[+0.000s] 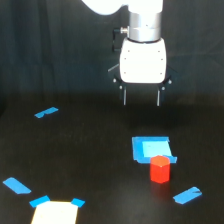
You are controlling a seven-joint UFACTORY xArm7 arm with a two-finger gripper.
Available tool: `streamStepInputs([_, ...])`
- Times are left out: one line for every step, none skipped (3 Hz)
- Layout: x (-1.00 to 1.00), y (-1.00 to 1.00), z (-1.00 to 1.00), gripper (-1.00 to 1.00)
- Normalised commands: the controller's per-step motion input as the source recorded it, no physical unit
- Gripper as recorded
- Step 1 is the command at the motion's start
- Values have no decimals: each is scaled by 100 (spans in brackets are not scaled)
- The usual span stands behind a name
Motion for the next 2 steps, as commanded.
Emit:
streamStepInputs([88,76,71,13])
streamStepInputs([100,-100,83,-58])
